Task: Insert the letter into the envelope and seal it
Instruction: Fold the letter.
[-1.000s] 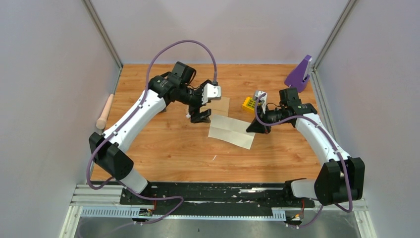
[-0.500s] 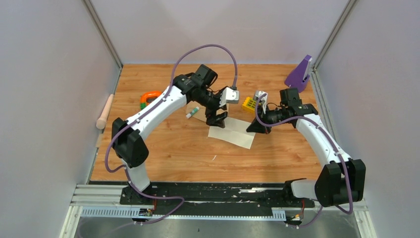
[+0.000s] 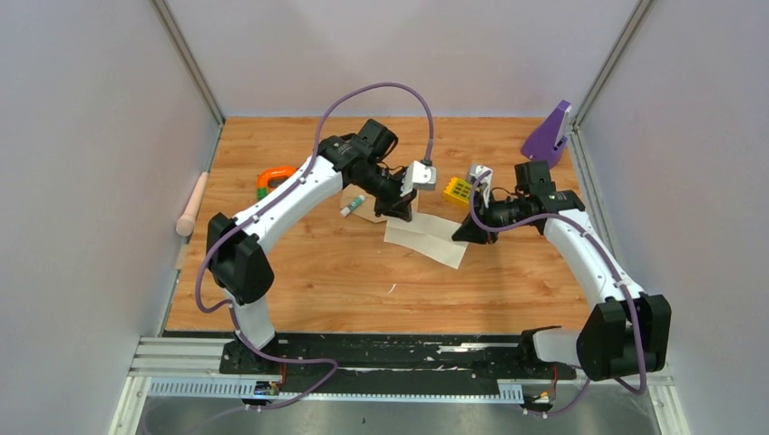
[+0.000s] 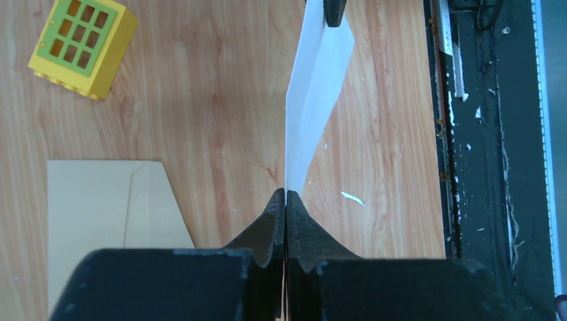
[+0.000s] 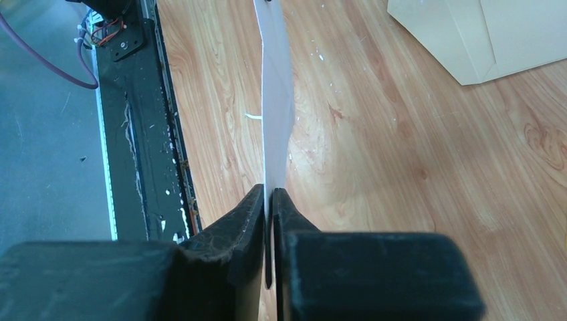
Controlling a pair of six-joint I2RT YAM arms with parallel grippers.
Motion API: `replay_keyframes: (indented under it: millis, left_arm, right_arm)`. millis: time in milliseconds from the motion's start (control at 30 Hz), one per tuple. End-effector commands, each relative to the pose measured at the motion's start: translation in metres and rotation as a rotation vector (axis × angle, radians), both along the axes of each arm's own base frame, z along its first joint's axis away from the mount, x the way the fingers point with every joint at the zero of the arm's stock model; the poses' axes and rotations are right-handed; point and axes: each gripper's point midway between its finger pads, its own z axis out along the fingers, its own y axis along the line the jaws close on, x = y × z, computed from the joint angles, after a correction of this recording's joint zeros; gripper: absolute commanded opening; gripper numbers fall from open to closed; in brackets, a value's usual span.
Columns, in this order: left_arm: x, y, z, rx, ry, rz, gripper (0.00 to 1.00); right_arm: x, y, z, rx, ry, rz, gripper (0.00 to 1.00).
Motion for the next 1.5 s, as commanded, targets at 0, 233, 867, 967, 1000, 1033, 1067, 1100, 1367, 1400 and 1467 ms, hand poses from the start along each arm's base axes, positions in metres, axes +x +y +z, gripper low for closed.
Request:
replay_keyframes:
  millis: [0,233,867,967,1000,1033,1067,1100,1367,1400,1467]
  left_arm:
    - [-0.006,-0.001,0.019,-0.046,-0.010,-0.011,0.00]
    - [-0.009,0.002,0.019,-0.051,-0.015,-0.003,0.00]
    - [-0.029,-0.013,0.007,-0.037,0.051,-0.067,0.00]
    - [-0.028,-0.015,0.003,-0.030,0.062,-0.063,0.00]
    - [-0.027,-0.016,0.003,-0.028,0.064,-0.060,0.00]
    - [-0.026,-0.016,0.001,-0.023,0.065,-0.058,0.00]
    - [-0.025,-0.016,0.000,-0.020,0.065,-0.056,0.00]
    - [-0.024,-0.016,-0.001,-0.015,0.063,-0.053,0.00]
    - [-0.019,-0.015,-0.009,0.009,0.059,-0.038,0.00]
    - [-0.018,-0.015,-0.009,0.009,0.059,-0.038,0.00]
    - [-0.019,-0.016,-0.007,0.006,0.056,-0.037,0.00]
  right_arm:
    - [0.002,0.004,0.022,0.042,-0.069,0.027,0.24]
    - [0.002,0.011,0.041,0.108,-0.053,0.040,0.72]
    - [0.017,0.037,0.040,0.129,-0.025,0.000,0.63]
    - [0.019,0.038,0.035,0.108,-0.033,-0.006,0.59]
    - [0.019,0.038,0.034,0.101,-0.039,-0.009,0.57]
    - [0.020,0.038,0.032,0.092,-0.045,-0.013,0.55]
    - [0.020,0.037,0.031,0.085,-0.052,-0.018,0.52]
    - [0.020,0.036,0.030,0.080,-0.059,-0.020,0.49]
    - [0.018,0.032,0.026,0.054,-0.101,-0.023,0.34]
    - [0.018,0.032,0.024,0.049,-0.101,-0.022,0.33]
    - [0.018,0.030,0.021,0.038,-0.105,-0.023,0.28]
